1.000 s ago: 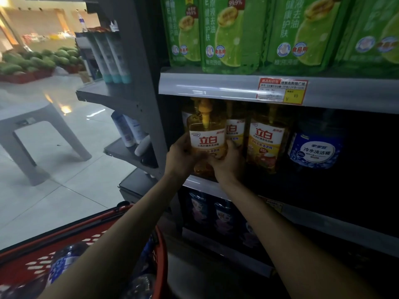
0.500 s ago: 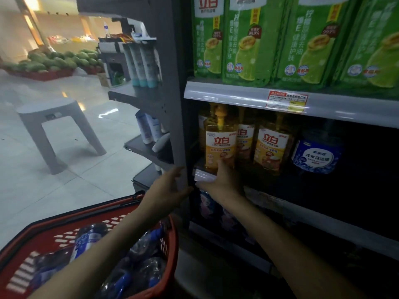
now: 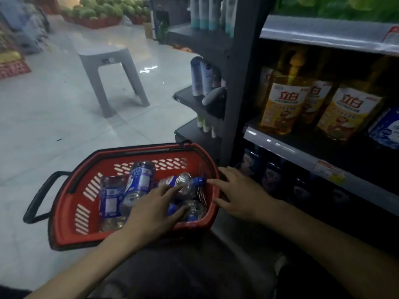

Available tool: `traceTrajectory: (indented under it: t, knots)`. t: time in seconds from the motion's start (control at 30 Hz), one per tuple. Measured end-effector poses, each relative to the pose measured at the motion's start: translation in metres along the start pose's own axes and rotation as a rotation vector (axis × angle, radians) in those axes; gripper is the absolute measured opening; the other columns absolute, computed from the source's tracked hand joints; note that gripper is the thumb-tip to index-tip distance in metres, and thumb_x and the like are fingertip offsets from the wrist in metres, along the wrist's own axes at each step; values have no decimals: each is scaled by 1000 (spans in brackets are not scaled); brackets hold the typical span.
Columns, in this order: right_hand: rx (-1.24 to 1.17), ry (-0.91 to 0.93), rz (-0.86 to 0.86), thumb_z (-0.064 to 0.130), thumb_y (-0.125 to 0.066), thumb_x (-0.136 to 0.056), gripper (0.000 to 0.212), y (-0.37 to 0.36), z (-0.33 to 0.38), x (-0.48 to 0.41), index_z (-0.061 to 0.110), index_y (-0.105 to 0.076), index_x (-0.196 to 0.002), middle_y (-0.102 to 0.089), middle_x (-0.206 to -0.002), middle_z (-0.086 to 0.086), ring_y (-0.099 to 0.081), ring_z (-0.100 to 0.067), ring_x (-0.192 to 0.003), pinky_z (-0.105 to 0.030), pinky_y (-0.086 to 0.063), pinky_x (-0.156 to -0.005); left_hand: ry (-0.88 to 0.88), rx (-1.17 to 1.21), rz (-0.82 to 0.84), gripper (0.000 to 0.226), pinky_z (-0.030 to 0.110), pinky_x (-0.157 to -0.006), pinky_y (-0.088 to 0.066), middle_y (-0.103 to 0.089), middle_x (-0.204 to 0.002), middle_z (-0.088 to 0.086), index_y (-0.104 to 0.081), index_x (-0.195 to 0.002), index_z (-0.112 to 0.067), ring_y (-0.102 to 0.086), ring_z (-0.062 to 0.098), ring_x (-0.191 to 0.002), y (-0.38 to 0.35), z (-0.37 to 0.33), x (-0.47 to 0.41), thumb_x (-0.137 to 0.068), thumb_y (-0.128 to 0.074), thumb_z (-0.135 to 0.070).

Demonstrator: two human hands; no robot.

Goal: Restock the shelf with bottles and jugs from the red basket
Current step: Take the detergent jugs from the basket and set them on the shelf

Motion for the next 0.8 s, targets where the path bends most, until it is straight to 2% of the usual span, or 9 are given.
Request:
traceTrajectory:
  t: [0.07, 0.13, 0.2, 0.27, 0.3, 0.37, 0.47, 0.63, 0.8]
  knots:
    - [94, 64, 77, 52, -43, -103, 58, -19, 8, -4, 39, -27, -157, -4, -170, -6, -1, -31, -157, -52, -22, -123, 10, -49, 78, 88, 37, -97, -53, -60, -141, -7, -55, -147, -35, -62, 17, -122, -20, 15, 15, -83, -25, -86]
    - [164, 124, 165, 51, -36, -104, 54, -38, 18, -9, 39, -30, -156, -4, -171, -5, 1, -30, -157, -52, -18, -124, 2, -83, 127, 100, 38, -96, -53, -59, -142, -10, -55, -146, -37, -63, 15, -121, -33, 24, 24, -80, -4, -95]
    - [201, 160, 234, 48, -31, -103, 50, -52, 26, -14, 32, -48, -147, -23, -167, -6, -12, -28, -155, -49, -22, -122, -1, -76, 122, 105, 39, -92, -54, -61, -141, -11, -53, -146, -39, -63, 16, -119, -40, 30, 30, -79, 8, -92]
    - [215, 165, 256, 48, -29, -96, 49, -57, 30, -19, 25, -66, -118, -57, -138, -4, -41, -25, -138, -44, -35, -109, -27, -70, 86, 98, 39, -87, -55, -62, -140, -12, -51, -146, -40, -63, 18, -118, -43, 32, 33, -83, 6, -89]
    - [217, 167, 244, 48, -27, -93, 47, -59, 29, -20, 25, -66, -105, -64, -120, -2, -50, -22, -125, -43, -38, -102, -41, -70, 68, 93, 39, -85, -55, -63, -139, -12, -49, -147, -41, -64, 19, -118, -43, 32, 35, -86, 4, -87]
    - [226, 207, 203, 52, -18, -86, 49, -60, 28, -20, 29, -60, -94, -66, -106, 3, -55, -17, -112, -43, -36, -102, -57, -68, 46, 85, 39, -81, -54, -66, -134, -10, -43, -151, -44, -66, 19, -116, -43, 34, 39, -90, 0, -83]
    - [216, 236, 192, 52, -15, -82, 52, -63, 25, -15, 31, -61, -95, -66, -107, 7, -54, -15, -113, -47, -29, -112, -106, -90, 10, 79, 37, -76, -53, -70, -124, -8, -35, -156, -45, -68, 17, -109, -44, 34, 46, -94, -3, -80]
    - [176, 254, 177, 43, -41, -92, 30, -74, 21, 3, 31, -64, -107, -65, -113, 9, -51, -14, -121, -51, -19, -119, -212, -105, -13, 65, 35, -73, -55, -74, -114, -6, -37, -154, -42, -71, 17, -101, -50, 31, 48, -100, -16, -72]
    - [194, 259, 155, 36, -51, -91, 23, -80, 8, 30, 31, -65, -109, -66, -115, 13, -51, -12, -124, -52, -15, -120, -288, -83, -33, 70, 35, -69, -56, -74, -101, -6, -42, -152, -41, -72, 18, -90, -55, 15, 52, -99, -10, -74]
Point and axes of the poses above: each hand's wrist, its own x-axis away from the middle knuckle, its own y-axis out of the back of the hand, z = x × y, the point moved 7 cm from there along -x, towards the middle knuckle
